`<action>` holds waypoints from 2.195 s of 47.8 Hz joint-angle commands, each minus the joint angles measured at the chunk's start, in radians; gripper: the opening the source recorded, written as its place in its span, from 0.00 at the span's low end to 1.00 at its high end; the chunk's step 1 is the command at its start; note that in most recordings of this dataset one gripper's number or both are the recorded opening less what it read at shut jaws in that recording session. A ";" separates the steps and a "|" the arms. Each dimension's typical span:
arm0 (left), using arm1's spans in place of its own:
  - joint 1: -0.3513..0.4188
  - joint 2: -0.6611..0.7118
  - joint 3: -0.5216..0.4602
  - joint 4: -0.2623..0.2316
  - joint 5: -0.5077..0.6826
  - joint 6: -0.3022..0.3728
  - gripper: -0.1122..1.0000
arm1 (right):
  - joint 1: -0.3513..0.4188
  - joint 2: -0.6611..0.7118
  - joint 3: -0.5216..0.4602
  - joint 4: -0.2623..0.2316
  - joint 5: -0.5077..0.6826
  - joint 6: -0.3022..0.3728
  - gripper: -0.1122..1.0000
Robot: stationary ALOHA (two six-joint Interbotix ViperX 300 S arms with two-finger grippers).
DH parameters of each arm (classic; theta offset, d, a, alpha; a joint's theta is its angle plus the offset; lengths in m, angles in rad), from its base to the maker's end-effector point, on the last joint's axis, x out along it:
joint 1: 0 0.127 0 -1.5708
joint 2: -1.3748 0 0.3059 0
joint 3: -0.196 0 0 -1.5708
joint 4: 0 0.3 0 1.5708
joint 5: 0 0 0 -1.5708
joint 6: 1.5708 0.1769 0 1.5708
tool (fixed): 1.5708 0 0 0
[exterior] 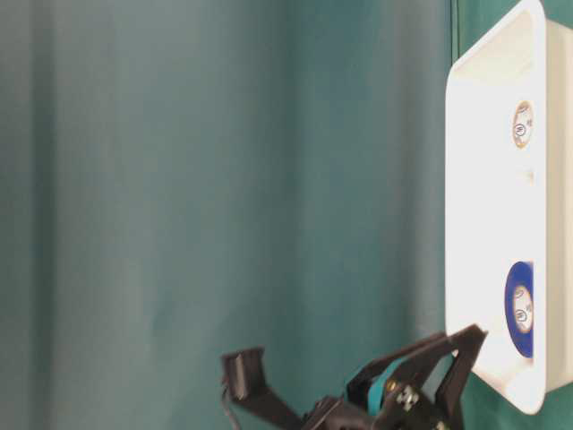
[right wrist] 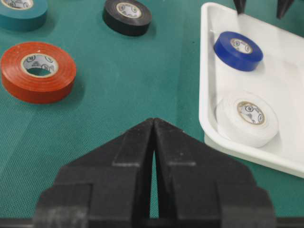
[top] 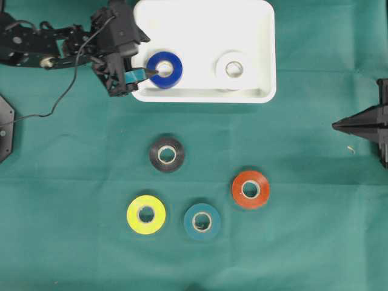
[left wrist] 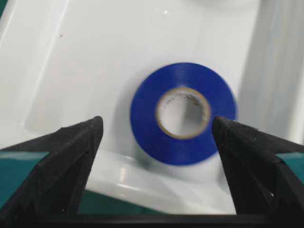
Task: Put the tape into the white case with the left arm.
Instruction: 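Open the left gripper to drop the blue tape in the tray, then retract the left gripper to the left side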
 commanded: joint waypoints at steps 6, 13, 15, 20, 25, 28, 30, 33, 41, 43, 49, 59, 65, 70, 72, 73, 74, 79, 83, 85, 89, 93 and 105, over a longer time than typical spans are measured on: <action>-0.077 -0.130 0.037 -0.002 -0.008 -0.002 0.96 | -0.002 0.008 0.015 -0.009 -0.009 0.000 0.02; -0.137 -0.215 0.074 -0.003 -0.008 -0.002 0.96 | 0.000 0.009 0.015 -0.009 -0.009 0.000 0.02; -0.152 -0.239 0.086 -0.003 -0.008 -0.002 0.96 | -0.002 0.009 0.015 -0.009 -0.009 0.000 0.02; -0.186 -0.298 0.117 -0.003 -0.009 -0.003 0.96 | -0.002 0.008 0.015 -0.009 -0.009 0.000 0.02; -0.212 -0.350 0.147 -0.003 -0.017 -0.005 0.96 | -0.002 0.009 0.015 -0.009 -0.009 0.000 0.02; -0.222 -0.379 0.164 -0.005 -0.023 -0.005 0.96 | 0.000 0.008 0.015 -0.009 -0.009 0.000 0.02; -0.230 -0.399 0.176 -0.003 -0.031 -0.005 0.96 | -0.002 0.008 0.015 -0.009 -0.009 0.000 0.02; -0.242 -0.434 0.202 -0.005 -0.051 -0.005 0.96 | -0.002 0.009 0.015 -0.009 -0.009 0.000 0.02; -0.276 -0.522 0.275 -0.005 -0.129 -0.005 0.96 | 0.000 0.009 0.015 -0.009 -0.009 0.000 0.02; -0.282 -0.545 0.293 -0.005 -0.146 -0.005 0.96 | 0.000 0.008 0.015 -0.009 -0.008 0.000 0.02; -0.307 -0.620 0.347 -0.003 -0.166 -0.006 0.96 | 0.000 0.009 0.015 -0.009 -0.009 0.000 0.02; -0.330 -0.727 0.402 -0.005 -0.166 -0.091 0.96 | 0.000 0.009 0.015 -0.009 -0.009 0.000 0.02; -0.337 -0.784 0.436 -0.005 -0.166 -0.121 0.95 | -0.002 0.009 0.015 -0.009 -0.009 0.000 0.02; -0.345 -0.818 0.459 -0.005 -0.167 -0.123 0.95 | -0.002 0.009 0.015 -0.009 -0.008 0.000 0.02; -0.345 -0.828 0.463 -0.005 -0.166 -0.123 0.95 | -0.002 0.009 0.015 -0.009 -0.009 0.000 0.02; -0.345 -0.834 0.466 -0.005 -0.167 -0.123 0.95 | 0.000 0.009 0.014 -0.009 -0.009 0.000 0.02; -0.347 -0.838 0.468 -0.005 -0.166 -0.123 0.95 | 0.000 0.009 0.015 -0.009 -0.008 0.000 0.02; -0.350 -0.853 0.471 -0.005 -0.166 -0.123 0.95 | -0.002 0.009 0.015 -0.009 -0.009 0.000 0.02; -0.351 -0.853 0.469 -0.005 -0.166 -0.123 0.95 | 0.000 0.008 0.014 -0.009 -0.009 0.000 0.02; -0.351 -0.850 0.469 -0.005 -0.166 -0.123 0.95 | -0.002 0.009 0.015 -0.009 -0.009 0.000 0.02; -0.353 -0.839 0.468 -0.003 -0.166 -0.123 0.95 | 0.000 0.009 0.014 -0.008 -0.008 0.000 0.02; -0.353 -0.827 0.466 -0.005 -0.166 -0.123 0.95 | -0.002 0.009 0.014 -0.009 -0.009 0.000 0.02; -0.353 -0.769 0.445 -0.005 -0.170 -0.123 0.95 | 0.000 0.009 0.014 -0.009 -0.009 0.000 0.02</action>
